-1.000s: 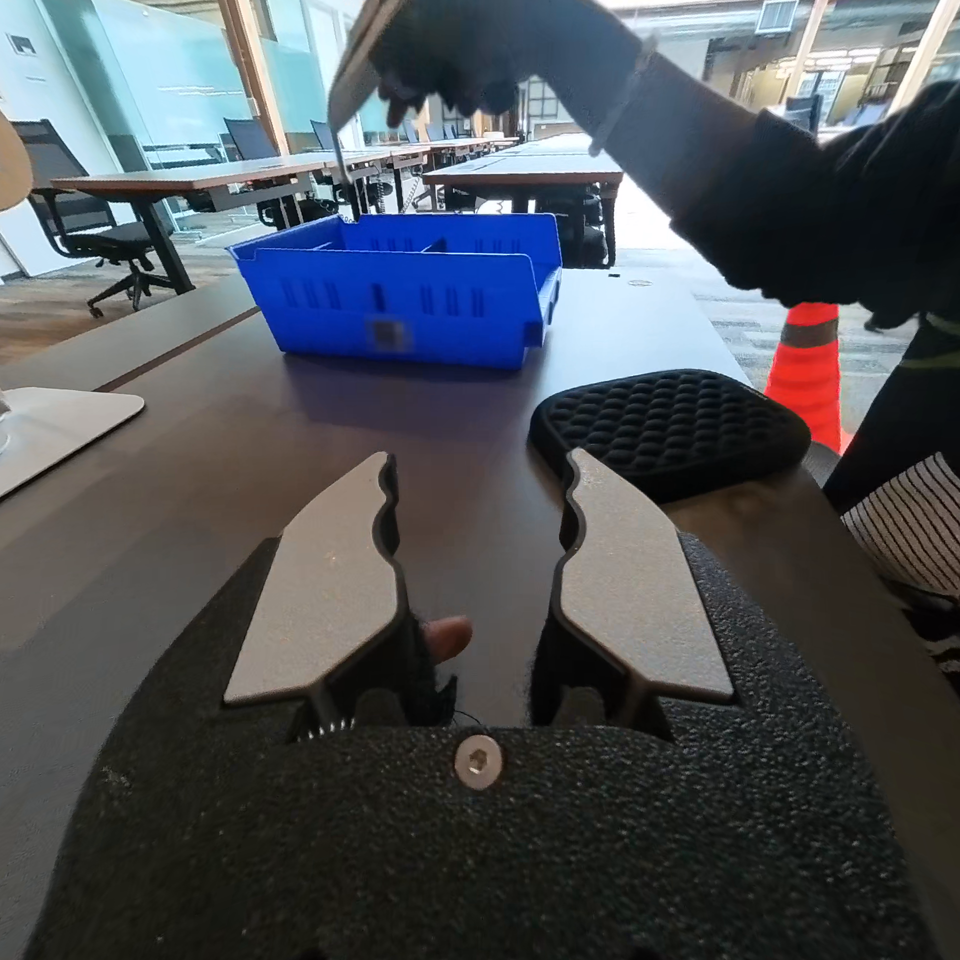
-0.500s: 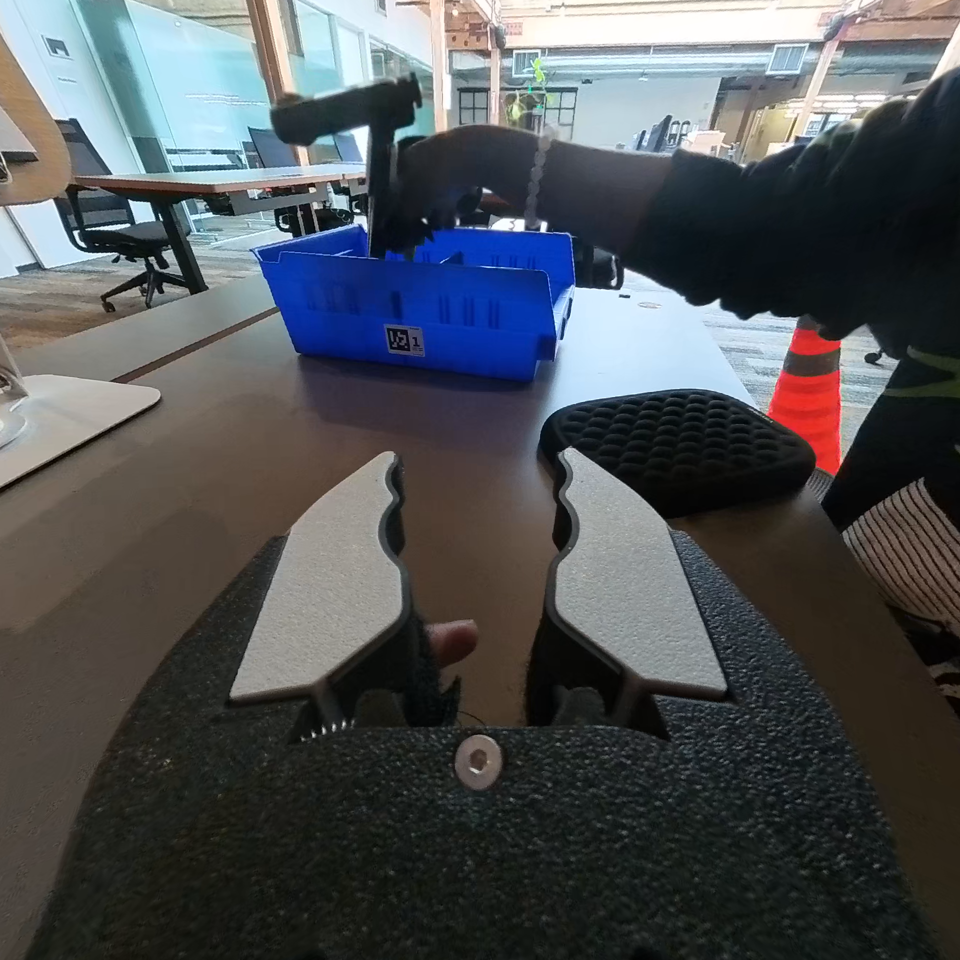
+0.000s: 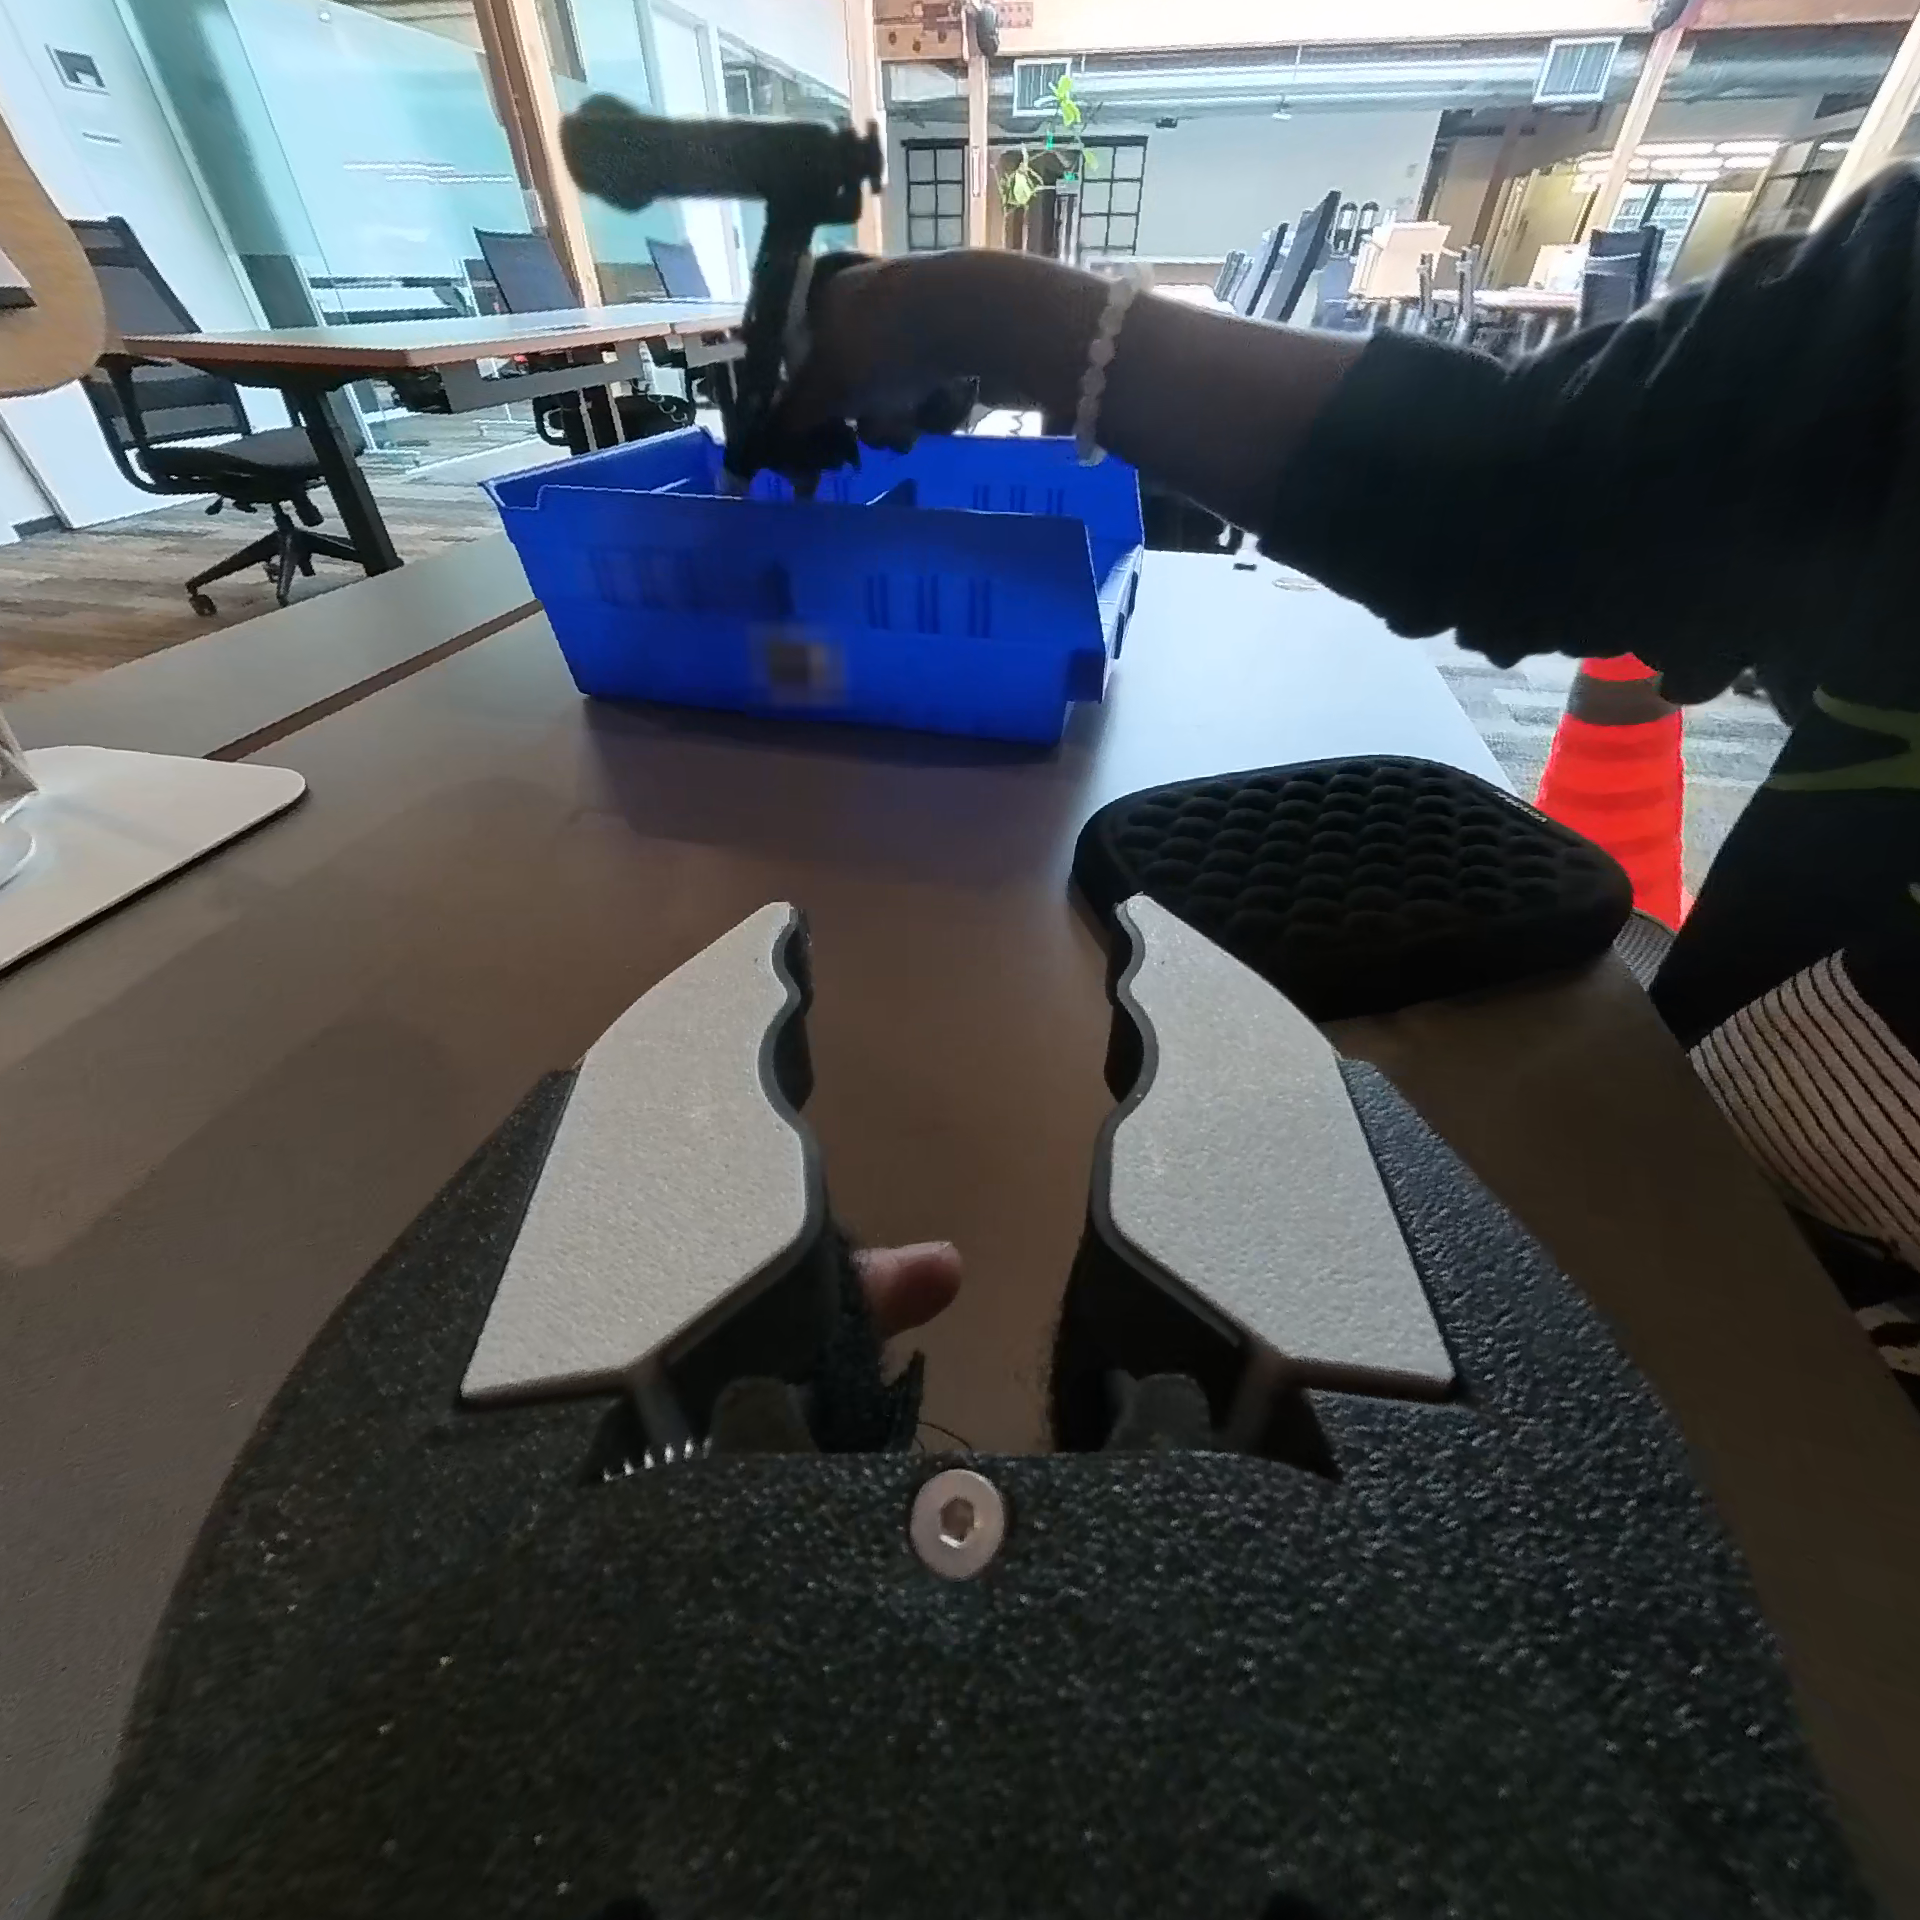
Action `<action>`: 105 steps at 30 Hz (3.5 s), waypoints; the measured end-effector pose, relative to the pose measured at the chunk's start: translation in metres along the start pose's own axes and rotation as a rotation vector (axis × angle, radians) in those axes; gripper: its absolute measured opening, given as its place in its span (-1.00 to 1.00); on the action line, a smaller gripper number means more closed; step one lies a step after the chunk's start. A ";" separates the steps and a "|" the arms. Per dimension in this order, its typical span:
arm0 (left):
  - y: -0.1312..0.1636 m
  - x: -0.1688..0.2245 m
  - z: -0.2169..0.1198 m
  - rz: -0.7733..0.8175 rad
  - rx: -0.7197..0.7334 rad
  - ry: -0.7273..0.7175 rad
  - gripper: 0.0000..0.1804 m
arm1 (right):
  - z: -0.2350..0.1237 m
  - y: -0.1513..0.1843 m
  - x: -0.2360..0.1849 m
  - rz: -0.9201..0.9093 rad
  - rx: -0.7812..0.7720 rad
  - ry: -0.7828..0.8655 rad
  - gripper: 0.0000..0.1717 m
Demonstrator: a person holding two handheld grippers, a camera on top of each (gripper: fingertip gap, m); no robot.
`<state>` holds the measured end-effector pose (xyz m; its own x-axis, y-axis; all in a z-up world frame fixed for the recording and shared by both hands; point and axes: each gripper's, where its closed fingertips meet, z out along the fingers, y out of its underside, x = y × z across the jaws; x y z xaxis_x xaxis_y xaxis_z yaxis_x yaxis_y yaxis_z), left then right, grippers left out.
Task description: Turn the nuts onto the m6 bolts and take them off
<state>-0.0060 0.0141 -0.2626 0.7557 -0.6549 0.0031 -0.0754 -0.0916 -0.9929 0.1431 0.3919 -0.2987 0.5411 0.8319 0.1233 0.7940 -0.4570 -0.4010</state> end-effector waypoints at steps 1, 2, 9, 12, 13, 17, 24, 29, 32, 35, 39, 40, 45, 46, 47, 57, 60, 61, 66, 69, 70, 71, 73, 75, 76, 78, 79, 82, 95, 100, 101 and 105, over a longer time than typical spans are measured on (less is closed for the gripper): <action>0.000 0.000 0.000 0.002 -0.002 -0.001 -0.40 | -0.007 -0.002 -0.003 0.008 0.037 -0.005 -0.59; 0.000 0.000 0.000 0.004 -0.004 -0.001 -0.40 | -0.014 -0.003 -0.007 0.014 0.076 -0.011 -0.53; 0.002 -0.002 0.001 0.009 -0.019 -0.021 -0.40 | -0.089 -0.026 -0.076 0.077 0.575 -0.221 -0.09; 0.002 -0.003 0.001 0.007 -0.023 -0.032 -0.41 | -0.126 -0.028 -0.105 0.090 0.775 -0.290 0.17; 0.001 -0.004 0.000 0.007 -0.022 -0.037 -0.41 | -0.136 -0.027 -0.112 0.090 0.821 -0.298 0.25; -0.003 -0.007 -0.003 -0.001 -0.014 -0.054 -0.41 | -0.162 -0.017 -0.144 0.056 0.917 -0.302 0.33; -0.017 -0.016 -0.013 -0.016 -0.011 -0.122 -0.40 | -0.194 0.002 -0.225 -0.036 1.039 -0.447 0.07; -0.045 -0.028 -0.044 -0.012 0.010 -0.265 -0.39 | -0.194 0.010 -0.249 -0.051 1.186 -0.389 -0.44; -0.067 -0.037 -0.082 -0.001 0.011 -0.387 -0.41 | -0.189 0.010 -0.256 -0.059 1.261 -0.353 -0.63; -0.090 -0.063 -0.143 0.013 -0.019 -0.596 -0.43 | -0.178 0.011 -0.257 -0.109 1.262 -0.255 -0.72; -0.091 -0.118 -0.250 -0.041 -0.178 -0.929 -0.52 | -0.175 0.011 -0.265 -0.211 1.277 -0.175 -0.71; -0.085 -0.134 -0.273 -0.070 -0.225 -1.001 -0.55 | -0.174 0.011 -0.267 -0.228 1.273 -0.170 -0.70; -0.040 -0.190 -0.322 -0.250 -0.434 -1.089 -0.74 | -0.162 0.014 -0.273 -0.203 1.190 -0.242 -0.64; -0.026 -0.200 -0.327 -0.278 -0.497 -1.102 -0.74 | -0.162 0.014 -0.272 -0.193 1.190 -0.248 -0.64; -0.011 -0.210 -0.332 -0.311 -0.559 -1.110 -0.73 | -0.162 0.014 -0.271 -0.186 1.191 -0.252 -0.64; 0.096 -0.253 -0.356 -0.589 -0.928 -1.088 -0.70 | -0.154 0.014 -0.272 -0.215 1.160 -0.243 -0.63; 0.109 -0.257 -0.357 -0.615 -0.960 -1.079 -0.70 | -0.153 0.014 -0.271 -0.193 1.163 -0.266 -0.63; 0.112 -0.257 -0.356 -0.624 -0.962 -1.069 -0.70 | -0.153 0.014 -0.269 -0.187 1.163 -0.265 -0.63; 0.122 -0.257 -0.348 -0.665 -0.940 -1.028 -0.86 | -0.150 0.014 -0.266 -0.158 1.150 -0.279 -0.62; 0.122 -0.257 -0.344 -0.661 -0.911 -1.022 -0.94 | -0.145 0.013 -0.266 -0.149 1.127 -0.285 -0.60; 0.121 -0.257 -0.345 -0.651 -0.905 -1.028 -0.94 | -0.144 0.013 -0.266 -0.144 1.124 -0.288 -0.60; 0.121 -0.257 -0.345 -0.649 -0.895 -1.028 -0.95 | -0.144 0.013 -0.265 -0.137 1.123 -0.295 -0.60; 0.118 -0.255 -0.344 -0.643 -0.870 -1.031 -0.95 | -0.142 0.013 -0.264 -0.111 1.113 -0.316 -0.60; 0.108 -0.254 -0.344 -0.619 -0.824 -1.037 -0.95 | -0.140 0.013 -0.262 -0.082 1.107 -0.340 -0.61; 0.100 -0.253 -0.343 -0.602 -0.793 -1.040 -0.95 | -0.140 0.013 -0.261 -0.067 1.106 -0.349 -0.61; 0.076 -0.252 -0.339 -0.546 -0.719 -1.051 -0.95 | -0.139 0.012 -0.259 -0.044 1.103 -0.365 -0.62; 0.062 -0.250 -0.336 -0.507 -0.679 -1.053 -0.95 | -0.139 0.012 -0.259 -0.037 1.100 -0.371 -0.62; 0.008 -0.240 -0.318 -0.352 -0.538 -1.044 -0.95 | -0.137 0.012 -0.258 -0.034 1.093 -0.370 -0.62; -0.116 -0.080 -0.100 0.043 -0.012 -0.447 -0.95 | -0.137 0.013 -0.266 -0.085 1.068 -0.385 -0.62; -0.095 -0.037 -0.044 0.054 0.025 -0.283 -0.95 | -0.150 0.011 -0.279 -0.155 1.074 -0.419 -0.62; -0.093 -0.032 -0.038 0.059 0.036 -0.269 -0.95 | -0.155 0.010 -0.285 -0.175 1.078 -0.440 -0.62; -0.084 -0.016 -0.022 0.054 0.068 -0.206 -0.95 | -0.182 0.007 -0.316 -0.278 1.107 -0.583 -0.64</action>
<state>-0.0260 0.0158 -0.1763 0.8694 -0.4895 -0.0677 -0.0803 -0.0048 -0.9968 0.0276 0.0684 -0.1756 -0.0292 0.9993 0.0226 0.0553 0.0242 -0.9982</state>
